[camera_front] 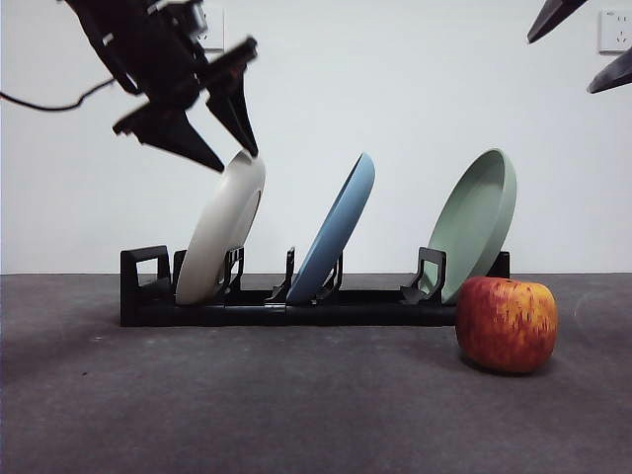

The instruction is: Take the yellow plate from the plate rack,put the plate on the table,take the apple from the table,put the apple in the plate

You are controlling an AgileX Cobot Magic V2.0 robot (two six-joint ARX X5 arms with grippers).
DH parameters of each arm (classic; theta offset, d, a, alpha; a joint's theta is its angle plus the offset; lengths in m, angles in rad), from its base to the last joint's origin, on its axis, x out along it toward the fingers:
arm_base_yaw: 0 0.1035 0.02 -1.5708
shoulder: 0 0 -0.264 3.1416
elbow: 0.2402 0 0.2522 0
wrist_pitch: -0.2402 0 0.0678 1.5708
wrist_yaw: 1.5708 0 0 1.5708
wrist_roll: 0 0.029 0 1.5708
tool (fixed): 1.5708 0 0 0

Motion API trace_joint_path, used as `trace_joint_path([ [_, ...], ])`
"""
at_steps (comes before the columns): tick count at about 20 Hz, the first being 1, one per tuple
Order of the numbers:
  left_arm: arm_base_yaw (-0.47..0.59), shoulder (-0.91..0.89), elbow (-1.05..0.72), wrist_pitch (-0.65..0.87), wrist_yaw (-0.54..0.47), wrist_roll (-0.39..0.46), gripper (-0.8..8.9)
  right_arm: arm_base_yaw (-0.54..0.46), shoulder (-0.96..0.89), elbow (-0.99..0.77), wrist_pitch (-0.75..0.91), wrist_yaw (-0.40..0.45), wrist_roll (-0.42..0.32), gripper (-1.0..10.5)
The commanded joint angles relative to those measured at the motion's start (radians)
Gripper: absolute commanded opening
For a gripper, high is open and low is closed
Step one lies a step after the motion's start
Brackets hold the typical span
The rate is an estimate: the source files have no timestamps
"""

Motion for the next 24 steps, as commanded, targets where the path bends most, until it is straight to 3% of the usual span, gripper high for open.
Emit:
trace_joint_path([
  [1,-0.005,0.016,-0.001,0.007,-0.003,0.022,2.48,0.001,0.002,0.003,-0.001,-0.001,-0.002,3.8],
  [3,-0.006,0.016,-0.001,0.024,-0.002,0.032,2.45,0.001,0.002,0.003,-0.006,-0.001,-0.001,3.8],
  [4,-0.006,0.016,-0.001,0.031,0.007,0.033,1.95,0.001,0.002,0.003,-0.007,0.001,-0.001,3.8],
  [6,-0.006,0.016,-0.001,0.032,0.013,0.039,-0.23,0.001,0.002,0.003,-0.008,0.001,-0.001,3.8],
  [14,-0.008,-0.042,0.032,-0.043,0.024,0.063,-0.08,0.001,0.002,0.003,-0.010,0.002,-0.001,3.8],
  [20,-0.064,-0.176,0.209,-0.323,0.111,0.122,-0.08,0.001,0.002,0.003,-0.010,0.019,-0.002,3.8],
  [24,-0.143,-0.303,0.283,-0.483,0.108,0.171,-0.08,0.000,0.002,0.003,-0.010,0.059,-0.002,3.8],
])
